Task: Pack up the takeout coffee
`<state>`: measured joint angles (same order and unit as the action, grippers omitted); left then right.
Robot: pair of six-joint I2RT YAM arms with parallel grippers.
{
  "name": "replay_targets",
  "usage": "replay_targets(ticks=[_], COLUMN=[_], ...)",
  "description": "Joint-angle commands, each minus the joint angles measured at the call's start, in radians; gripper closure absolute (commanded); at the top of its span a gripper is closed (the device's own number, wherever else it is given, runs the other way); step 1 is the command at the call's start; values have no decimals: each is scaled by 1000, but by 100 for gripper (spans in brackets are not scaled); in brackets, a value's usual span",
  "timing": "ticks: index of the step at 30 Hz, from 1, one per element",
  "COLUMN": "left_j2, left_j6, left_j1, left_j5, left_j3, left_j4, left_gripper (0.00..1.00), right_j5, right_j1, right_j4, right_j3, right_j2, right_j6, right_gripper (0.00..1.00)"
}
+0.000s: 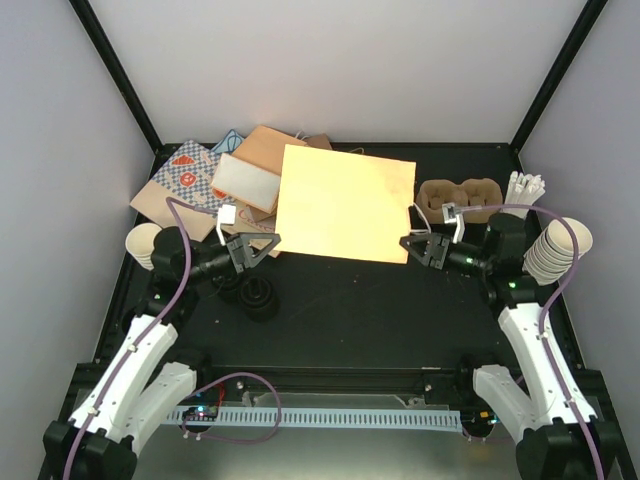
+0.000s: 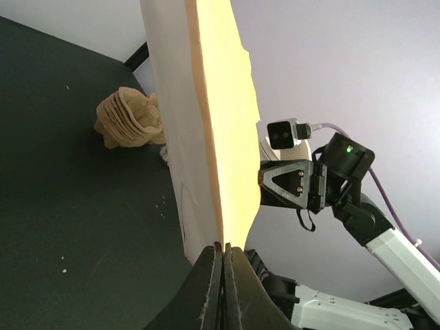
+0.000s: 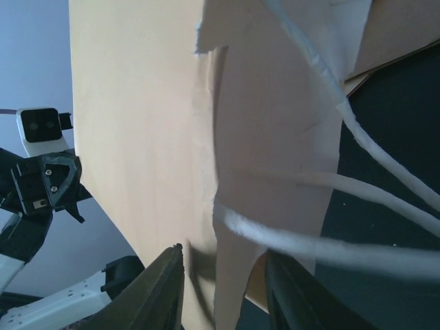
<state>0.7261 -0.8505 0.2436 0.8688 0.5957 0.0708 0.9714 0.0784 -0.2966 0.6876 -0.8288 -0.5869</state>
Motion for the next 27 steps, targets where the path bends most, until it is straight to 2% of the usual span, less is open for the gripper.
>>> replay_targets(ticks=[1,4,7,9,11,13,16,19,21,23,27], left_j2=[5,20,39,55,71,82,92,96,99,105,124], left_j6=[-11,11,57,90,131,185,271,313,326,336,352], left_j1=[-1,-1,-1,0,3,12,31,45,63,89,142], left_j5=[26,20,7,-1,-19,-70,-167,-220,-260,-307,-358], left_j3=[-5,-5,-5,-3,13,43,90,111,118,126,145], left_j4=[60,39,-6,-42,-123,-228,-363,-422,-444,-469,-508], left_gripper=[98,98,87,67,43,24,10,2,1,1,1], right_j5=[55,37,8,-26,-86,-207,-365,-575,-858,-1055,-1139], right_j1=[5,6,6,5,6,5,7,50,158,271,417], right_j4=[39,-5,-70,-146,-272,-412,-575,-707,-801,-884,-972], right_j3=[10,43,91,134,207,309,435,557,660,745,828], right_j2=[-19,-16,-18,-27,-48,-73,-108,-144,-187,-247,-366], right_j6=[-21,4,35,63,122,192,253,270,259,249,231], right_gripper=[74,85,97,99,99,99,99,99,99,99,99])
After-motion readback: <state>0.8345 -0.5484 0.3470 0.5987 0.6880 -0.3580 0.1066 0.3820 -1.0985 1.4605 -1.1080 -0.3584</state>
